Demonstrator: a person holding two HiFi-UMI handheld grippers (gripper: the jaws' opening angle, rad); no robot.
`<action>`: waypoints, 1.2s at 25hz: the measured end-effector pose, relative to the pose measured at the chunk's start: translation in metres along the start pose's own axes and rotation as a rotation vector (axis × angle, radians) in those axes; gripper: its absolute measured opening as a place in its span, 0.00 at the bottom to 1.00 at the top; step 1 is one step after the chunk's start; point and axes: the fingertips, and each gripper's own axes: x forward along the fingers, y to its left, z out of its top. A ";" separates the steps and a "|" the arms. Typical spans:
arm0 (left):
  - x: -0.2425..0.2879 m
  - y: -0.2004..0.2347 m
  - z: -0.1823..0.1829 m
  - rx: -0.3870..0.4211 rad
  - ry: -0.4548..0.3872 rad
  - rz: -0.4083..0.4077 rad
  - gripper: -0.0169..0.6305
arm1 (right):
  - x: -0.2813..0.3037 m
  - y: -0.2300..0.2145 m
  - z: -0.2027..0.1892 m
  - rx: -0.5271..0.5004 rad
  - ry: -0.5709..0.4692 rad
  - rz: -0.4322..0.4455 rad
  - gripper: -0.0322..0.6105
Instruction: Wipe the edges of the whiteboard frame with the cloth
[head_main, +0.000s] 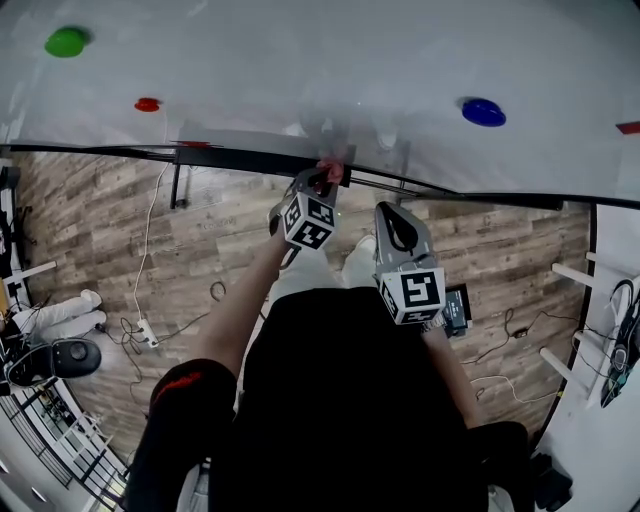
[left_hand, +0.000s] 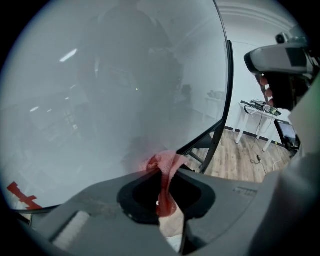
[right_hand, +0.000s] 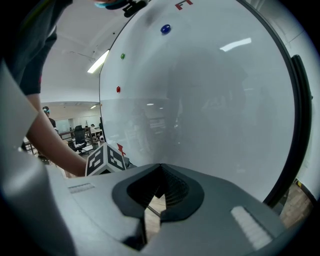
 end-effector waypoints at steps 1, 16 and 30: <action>0.000 0.000 0.000 -0.002 0.001 0.002 0.10 | -0.001 -0.001 0.000 -0.001 0.000 0.000 0.05; 0.002 -0.009 0.004 -0.001 0.012 0.016 0.10 | -0.008 -0.023 0.003 -0.009 -0.006 0.002 0.05; 0.008 -0.022 0.011 0.003 0.026 0.030 0.10 | -0.008 -0.034 0.002 0.006 -0.002 0.030 0.05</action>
